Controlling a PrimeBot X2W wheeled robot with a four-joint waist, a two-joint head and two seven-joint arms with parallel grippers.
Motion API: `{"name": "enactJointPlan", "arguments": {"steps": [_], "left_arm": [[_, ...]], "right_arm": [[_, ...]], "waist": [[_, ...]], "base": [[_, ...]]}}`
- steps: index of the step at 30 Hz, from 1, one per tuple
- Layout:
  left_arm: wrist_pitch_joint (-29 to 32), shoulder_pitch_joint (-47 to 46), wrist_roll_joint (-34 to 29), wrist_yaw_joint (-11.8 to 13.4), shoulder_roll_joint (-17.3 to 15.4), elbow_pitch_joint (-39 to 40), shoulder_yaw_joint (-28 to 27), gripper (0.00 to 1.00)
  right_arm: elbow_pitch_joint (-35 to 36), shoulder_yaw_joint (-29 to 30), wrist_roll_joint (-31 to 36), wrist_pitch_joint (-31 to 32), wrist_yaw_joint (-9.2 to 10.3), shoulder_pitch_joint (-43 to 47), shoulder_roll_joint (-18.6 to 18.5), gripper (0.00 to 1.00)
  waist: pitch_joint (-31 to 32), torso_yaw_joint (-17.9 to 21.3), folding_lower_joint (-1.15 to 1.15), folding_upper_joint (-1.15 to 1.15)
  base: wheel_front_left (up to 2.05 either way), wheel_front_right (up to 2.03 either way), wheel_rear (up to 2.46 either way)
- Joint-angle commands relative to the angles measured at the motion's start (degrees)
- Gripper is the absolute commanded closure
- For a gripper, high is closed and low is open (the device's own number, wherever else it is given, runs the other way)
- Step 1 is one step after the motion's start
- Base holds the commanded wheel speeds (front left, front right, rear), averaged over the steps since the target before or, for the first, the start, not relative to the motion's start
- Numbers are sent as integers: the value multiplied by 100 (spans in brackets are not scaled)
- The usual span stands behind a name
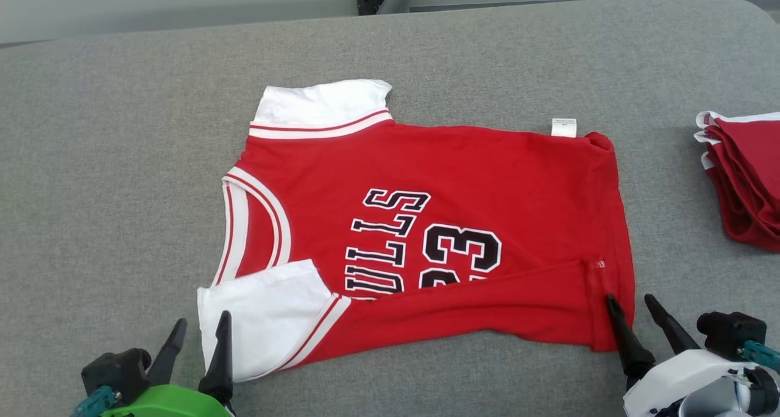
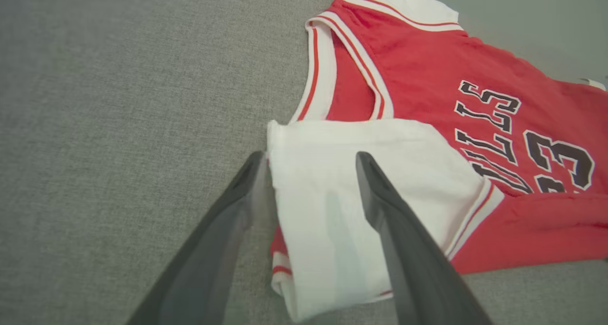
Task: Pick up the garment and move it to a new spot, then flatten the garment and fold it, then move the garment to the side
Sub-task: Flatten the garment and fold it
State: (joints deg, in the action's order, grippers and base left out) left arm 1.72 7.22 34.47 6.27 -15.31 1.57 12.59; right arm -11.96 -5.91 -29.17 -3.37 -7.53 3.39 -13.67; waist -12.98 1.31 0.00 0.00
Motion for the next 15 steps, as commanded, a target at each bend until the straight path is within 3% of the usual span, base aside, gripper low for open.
{"name": "enactJointPlan", "arguments": {"steps": [1,8,15], "left_arm": [[-173,-117,-133,63,12,-63,-50,0],[-1003,-323,-533,330,74,21,-237,0],[-1303,-554,-831,423,32,239,-232,0]], "right_arm": [[121,141,119,-148,9,-43,68,0],[869,646,865,-765,8,-194,381,0],[1443,647,1302,-789,8,-237,586,0]], "waist": [[8,62,0,0],[93,231,0,0],[168,266,0,0]], "base": [[0,0,0],[0,0,0],[0,0,0]]}}
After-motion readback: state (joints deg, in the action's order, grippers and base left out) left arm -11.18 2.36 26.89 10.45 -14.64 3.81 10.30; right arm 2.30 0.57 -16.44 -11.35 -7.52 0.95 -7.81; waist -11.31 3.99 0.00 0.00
